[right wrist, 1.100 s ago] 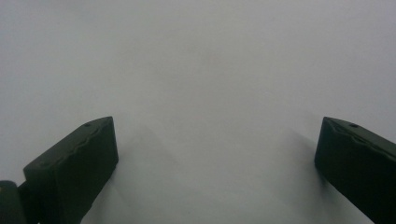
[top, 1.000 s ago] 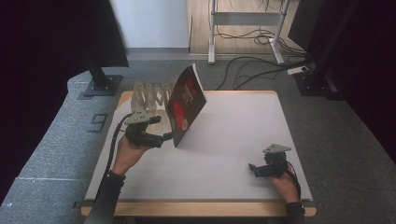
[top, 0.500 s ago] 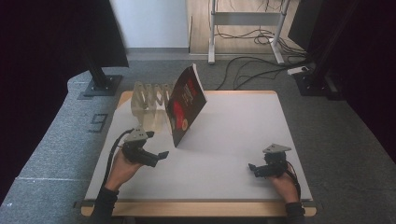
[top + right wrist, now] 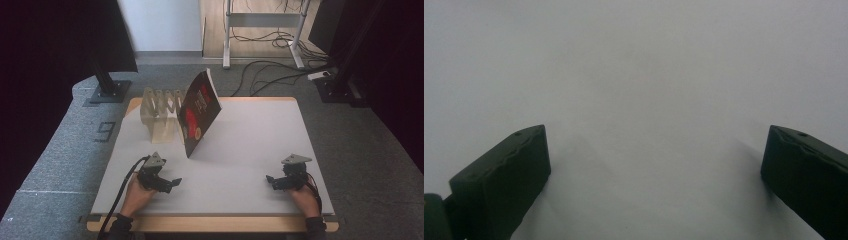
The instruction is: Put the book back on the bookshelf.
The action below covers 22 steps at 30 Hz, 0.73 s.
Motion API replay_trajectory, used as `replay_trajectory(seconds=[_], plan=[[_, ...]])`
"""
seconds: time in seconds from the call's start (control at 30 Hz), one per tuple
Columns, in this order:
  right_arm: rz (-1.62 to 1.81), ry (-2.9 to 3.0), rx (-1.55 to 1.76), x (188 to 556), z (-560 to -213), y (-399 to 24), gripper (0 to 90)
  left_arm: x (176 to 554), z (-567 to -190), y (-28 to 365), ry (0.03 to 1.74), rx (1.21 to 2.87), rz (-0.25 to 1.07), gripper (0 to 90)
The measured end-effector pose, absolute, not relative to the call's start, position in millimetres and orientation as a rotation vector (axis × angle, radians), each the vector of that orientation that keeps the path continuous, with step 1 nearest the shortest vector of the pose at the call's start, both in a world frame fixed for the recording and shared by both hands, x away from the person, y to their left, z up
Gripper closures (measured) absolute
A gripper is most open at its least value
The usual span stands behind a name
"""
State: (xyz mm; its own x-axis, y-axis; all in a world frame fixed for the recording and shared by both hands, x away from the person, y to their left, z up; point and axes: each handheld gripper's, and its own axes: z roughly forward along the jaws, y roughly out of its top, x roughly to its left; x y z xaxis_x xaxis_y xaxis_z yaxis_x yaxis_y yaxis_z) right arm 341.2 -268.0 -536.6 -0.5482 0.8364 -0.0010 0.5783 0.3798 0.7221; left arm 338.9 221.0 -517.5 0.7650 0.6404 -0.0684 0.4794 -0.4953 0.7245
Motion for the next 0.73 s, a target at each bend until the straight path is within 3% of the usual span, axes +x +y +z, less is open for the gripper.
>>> replay_trajectory(seconds=[0.3, 0.73], plan=[[0.973, 2.277, 1.229, 341.0, -536.7, -267.8, 0.0, 339.2, -527.9, 211.8, 0.88, 2.285, 0.317, 0.0], [0.972, 2.274, 1.229, 340.2, -537.2, -267.9, 0.0, 338.6, -528.4, 211.7, 0.876, 2.285, 0.322, 0.0]])
